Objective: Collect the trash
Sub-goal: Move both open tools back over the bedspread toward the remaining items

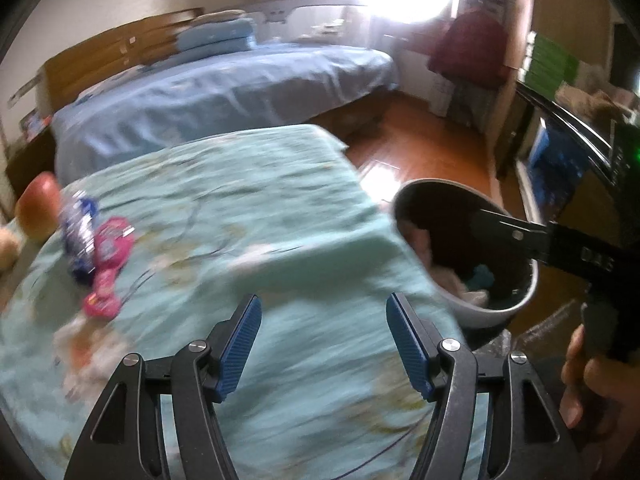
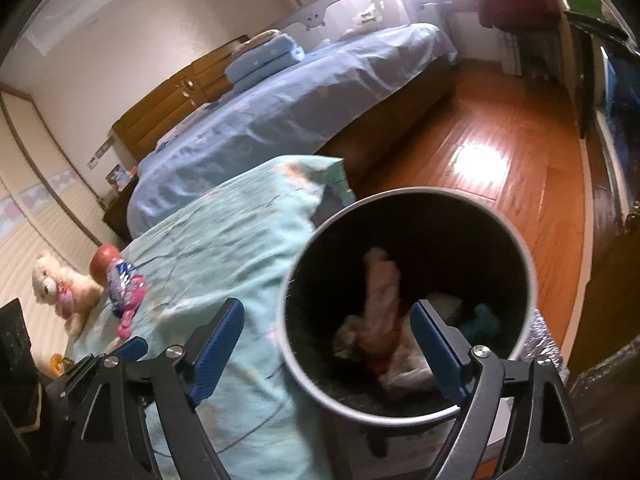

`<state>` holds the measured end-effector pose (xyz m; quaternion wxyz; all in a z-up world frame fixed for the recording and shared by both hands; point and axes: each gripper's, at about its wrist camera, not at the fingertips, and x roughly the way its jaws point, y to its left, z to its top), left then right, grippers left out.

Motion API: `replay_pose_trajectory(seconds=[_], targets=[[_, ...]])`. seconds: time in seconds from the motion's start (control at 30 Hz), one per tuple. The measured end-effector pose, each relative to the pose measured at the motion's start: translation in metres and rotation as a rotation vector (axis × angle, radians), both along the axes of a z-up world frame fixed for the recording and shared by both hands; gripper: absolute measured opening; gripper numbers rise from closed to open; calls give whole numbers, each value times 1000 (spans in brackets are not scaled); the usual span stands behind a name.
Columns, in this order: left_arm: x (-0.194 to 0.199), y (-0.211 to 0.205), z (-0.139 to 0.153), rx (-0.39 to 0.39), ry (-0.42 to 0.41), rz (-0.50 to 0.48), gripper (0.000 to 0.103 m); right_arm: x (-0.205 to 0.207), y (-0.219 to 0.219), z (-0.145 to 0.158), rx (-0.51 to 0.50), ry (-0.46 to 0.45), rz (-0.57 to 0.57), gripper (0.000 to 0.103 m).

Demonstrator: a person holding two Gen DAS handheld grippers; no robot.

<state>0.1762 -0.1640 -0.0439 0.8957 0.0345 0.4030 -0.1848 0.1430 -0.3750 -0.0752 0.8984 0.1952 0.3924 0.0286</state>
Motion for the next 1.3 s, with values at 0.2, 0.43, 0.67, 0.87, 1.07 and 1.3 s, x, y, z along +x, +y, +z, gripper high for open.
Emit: replay_pose_trajectory(seconds=[0.2,0.43,0.67,0.87,1.07,1.3], targets=[[-12,46,3,-19,1,96,65,1,41,4,-12,-9,67,90],[-12,101,3,-30,8,199,65,4,87,4,-16,-10,143,90],[-18,151,3,-28,13,291,65,9,130,1,-12,-5,215,90],[-14,183,4,-26,11,361,65,15,172,-4,-14,2,295,90],[-5,208,-1,-19,14,413,65,26,205,-7,-28,2,357,90],[8,229,-9,-13,27,464,65,43,231,-12,-46,12,398,90]])
